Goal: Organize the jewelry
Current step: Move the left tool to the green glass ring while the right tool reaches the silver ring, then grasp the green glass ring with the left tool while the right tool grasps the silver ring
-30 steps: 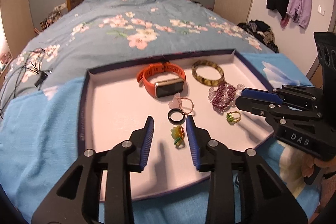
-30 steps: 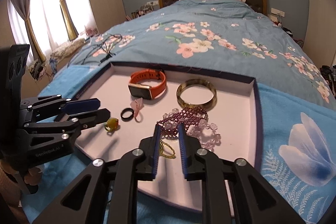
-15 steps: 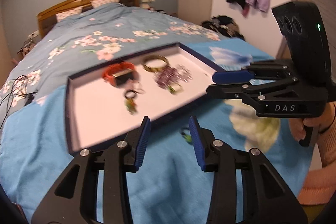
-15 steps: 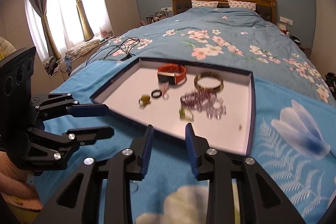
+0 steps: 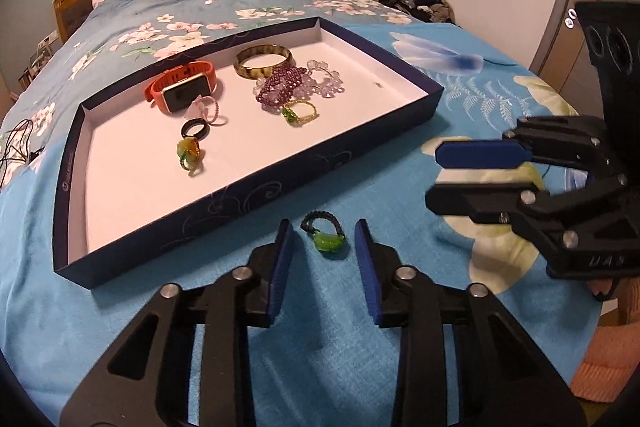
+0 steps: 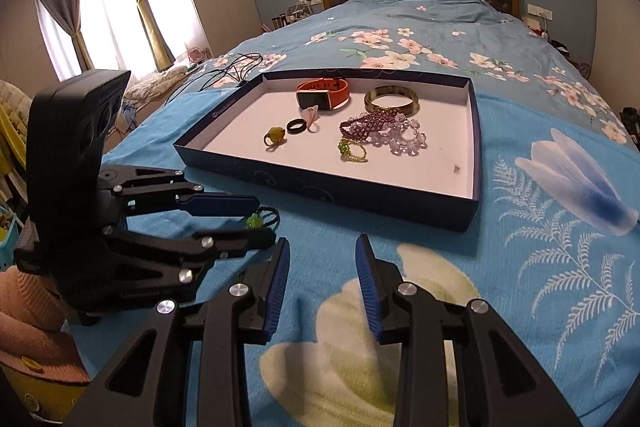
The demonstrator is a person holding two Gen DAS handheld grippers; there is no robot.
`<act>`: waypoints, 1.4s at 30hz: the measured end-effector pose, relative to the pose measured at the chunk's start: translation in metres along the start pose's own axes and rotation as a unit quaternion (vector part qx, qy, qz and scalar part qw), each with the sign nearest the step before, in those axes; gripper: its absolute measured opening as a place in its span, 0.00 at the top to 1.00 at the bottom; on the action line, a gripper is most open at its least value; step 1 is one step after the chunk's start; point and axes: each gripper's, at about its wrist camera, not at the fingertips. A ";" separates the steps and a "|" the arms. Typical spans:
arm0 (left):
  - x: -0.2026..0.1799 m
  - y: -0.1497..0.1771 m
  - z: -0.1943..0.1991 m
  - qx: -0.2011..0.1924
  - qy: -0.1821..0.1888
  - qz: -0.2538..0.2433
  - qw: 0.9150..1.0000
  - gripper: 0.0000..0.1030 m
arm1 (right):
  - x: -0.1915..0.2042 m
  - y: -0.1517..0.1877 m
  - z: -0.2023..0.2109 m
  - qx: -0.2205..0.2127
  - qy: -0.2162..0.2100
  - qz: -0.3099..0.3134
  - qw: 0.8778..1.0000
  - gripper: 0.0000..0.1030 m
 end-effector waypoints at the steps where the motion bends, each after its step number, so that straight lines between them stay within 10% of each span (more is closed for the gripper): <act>1: 0.002 -0.002 -0.003 0.002 0.000 0.004 1.000 0.78 | 0.002 0.001 0.000 0.001 -0.001 0.003 1.000 0.69; 42: 0.044 0.029 0.041 -0.038 -0.011 0.078 0.996 0.79 | 0.052 0.008 -0.019 0.057 0.001 0.088 0.994 0.85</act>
Point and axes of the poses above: each gripper's, at about its wrist camera, not at the fingertips, and z roughly against the way its jaws point, x to its left, y to its underside, and after that the axes turned 5 degrees about z, right-handed
